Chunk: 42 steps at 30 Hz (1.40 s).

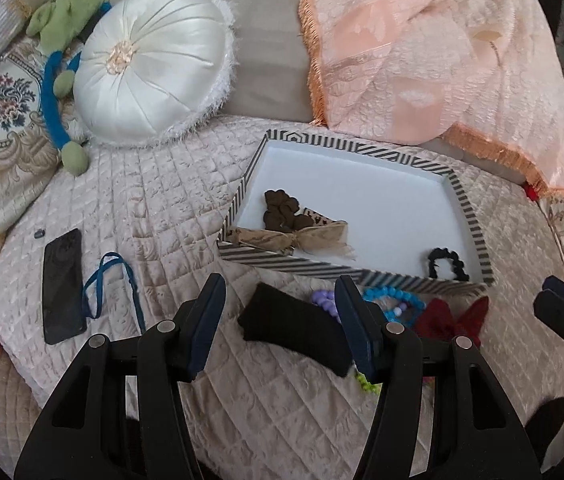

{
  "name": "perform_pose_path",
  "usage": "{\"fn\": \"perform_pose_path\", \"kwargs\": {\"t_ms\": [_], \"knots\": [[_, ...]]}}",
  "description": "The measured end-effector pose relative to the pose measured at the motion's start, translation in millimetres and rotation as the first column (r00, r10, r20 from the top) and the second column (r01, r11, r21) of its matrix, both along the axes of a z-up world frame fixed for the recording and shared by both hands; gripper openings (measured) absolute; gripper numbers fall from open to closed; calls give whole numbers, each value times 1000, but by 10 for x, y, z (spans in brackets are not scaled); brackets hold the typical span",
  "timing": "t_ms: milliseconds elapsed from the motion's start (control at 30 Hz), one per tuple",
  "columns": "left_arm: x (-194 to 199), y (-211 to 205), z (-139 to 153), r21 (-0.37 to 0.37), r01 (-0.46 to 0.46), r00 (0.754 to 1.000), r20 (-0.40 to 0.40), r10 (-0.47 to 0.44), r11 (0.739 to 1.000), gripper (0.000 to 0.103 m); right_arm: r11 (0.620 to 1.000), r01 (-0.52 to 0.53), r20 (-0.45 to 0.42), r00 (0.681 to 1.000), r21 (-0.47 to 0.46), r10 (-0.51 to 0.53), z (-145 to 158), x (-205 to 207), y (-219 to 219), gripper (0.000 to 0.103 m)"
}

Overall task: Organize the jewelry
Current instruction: 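Pull both tools back from the tray toward the jewelry pile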

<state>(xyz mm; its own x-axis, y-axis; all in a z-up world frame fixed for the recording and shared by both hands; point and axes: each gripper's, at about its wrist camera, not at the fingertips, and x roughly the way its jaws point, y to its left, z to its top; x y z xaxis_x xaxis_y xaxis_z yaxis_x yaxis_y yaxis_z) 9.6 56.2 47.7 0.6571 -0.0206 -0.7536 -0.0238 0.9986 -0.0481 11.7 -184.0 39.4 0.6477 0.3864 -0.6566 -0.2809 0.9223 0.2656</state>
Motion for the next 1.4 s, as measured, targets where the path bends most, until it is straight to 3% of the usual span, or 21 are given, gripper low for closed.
{"fn": "perform_pose_path", "kwargs": {"t_ms": [233, 333, 467, 1133, 1400], "knots": [[-220, -54, 26, 8, 7, 1000, 15, -7, 1000, 58, 1000, -12, 14, 1000, -21, 12, 32, -186, 43, 58], [-294, -71, 40, 16, 3, 1000, 28, -3, 1000, 66, 1000, -16, 19, 1000, -26, 16, 56, -237, 54, 60], [-360, -57, 53, 8, -3, 999, 32, 3, 1000, 68, 999, -22, 31, 999, -44, 23, 80, -305, 81, 65], [-464, 16, 6, -6, -14, 1000, 7, 14, 1000, 68, 999, 5, 6, 1000, -36, -5, 29, -403, -69, 65], [-452, 249, -76, -116, -31, 999, -45, 26, 993, 68, 999, 7, -19, 1000, -53, -8, -70, -401, -112, 65]]}}
